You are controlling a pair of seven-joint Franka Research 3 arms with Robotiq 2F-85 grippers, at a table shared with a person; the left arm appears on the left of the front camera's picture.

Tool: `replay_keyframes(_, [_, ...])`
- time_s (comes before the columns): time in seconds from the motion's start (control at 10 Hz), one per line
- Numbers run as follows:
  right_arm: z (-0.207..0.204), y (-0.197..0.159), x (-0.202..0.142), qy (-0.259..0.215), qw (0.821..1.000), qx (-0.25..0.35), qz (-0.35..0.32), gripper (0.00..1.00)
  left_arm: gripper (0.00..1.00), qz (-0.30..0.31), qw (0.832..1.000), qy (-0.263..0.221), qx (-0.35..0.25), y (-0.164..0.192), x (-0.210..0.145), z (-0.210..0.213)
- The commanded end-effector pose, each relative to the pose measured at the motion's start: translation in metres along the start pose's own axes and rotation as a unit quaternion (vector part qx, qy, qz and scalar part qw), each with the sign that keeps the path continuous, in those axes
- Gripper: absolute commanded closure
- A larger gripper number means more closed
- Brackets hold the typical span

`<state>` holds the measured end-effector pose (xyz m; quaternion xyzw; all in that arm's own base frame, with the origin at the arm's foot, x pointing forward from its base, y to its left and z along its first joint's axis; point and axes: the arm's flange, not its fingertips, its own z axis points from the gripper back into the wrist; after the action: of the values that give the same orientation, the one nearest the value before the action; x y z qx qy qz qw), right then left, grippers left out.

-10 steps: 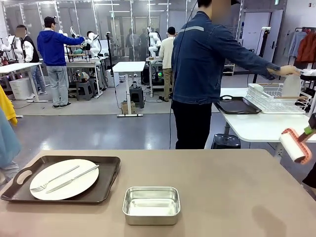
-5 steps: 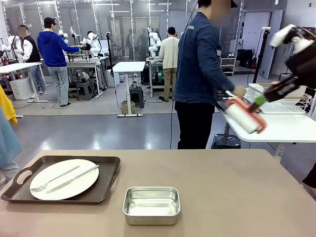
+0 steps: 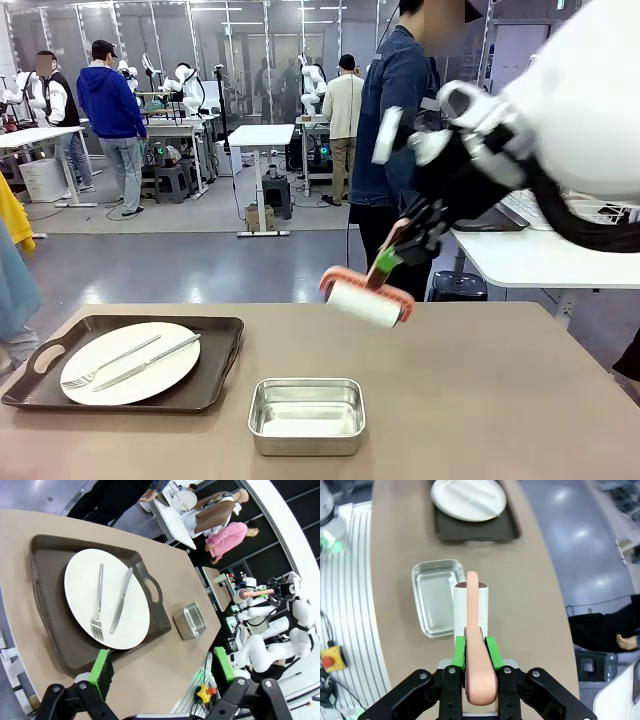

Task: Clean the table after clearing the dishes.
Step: Place the Lint Roller back on top of the Airtight Container.

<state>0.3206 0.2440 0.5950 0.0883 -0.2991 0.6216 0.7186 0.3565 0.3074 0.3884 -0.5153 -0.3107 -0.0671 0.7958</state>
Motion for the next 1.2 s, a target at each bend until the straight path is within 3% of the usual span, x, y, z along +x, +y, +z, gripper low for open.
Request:
replay_keyframes(0.0, [-0.029, -0.014, 0.03, 0.061, 0.994, 0.05, 0.072, 0.79, 0.0, -0.001, 1.0, 0.001, 0.001, -0.002, -0.001, 0.003])
replay_keyframes(0.3, [-0.077, 0.004, 0.044, 0.12, 0.983, 0.091, 0.109, 0.79, 0.0, -0.001, 1.0, 0.001, 0.001, -0.002, -0.001, 0.003])
replay_keyframes(0.4, [-0.084, 0.004, 0.047, 0.122, 0.986, 0.083, 0.082, 0.79, 0.0, -0.001, 1.0, 0.001, 0.001, -0.002, -0.001, 0.003])
replay_keyframes(0.5, [-0.085, 0.011, 0.041, 0.106, 0.985, 0.094, 0.093, 0.79, 0.0, -0.001, 1.0, 0.001, 0.001, -0.002, -0.001, 0.003])
replay_keyframes(1.1, [-0.087, 0.008, 0.042, 0.115, 0.986, 0.087, 0.085, 0.79, 0.0, -0.001, 1.0, 0.001, 0.001, -0.002, -0.001, 0.003])
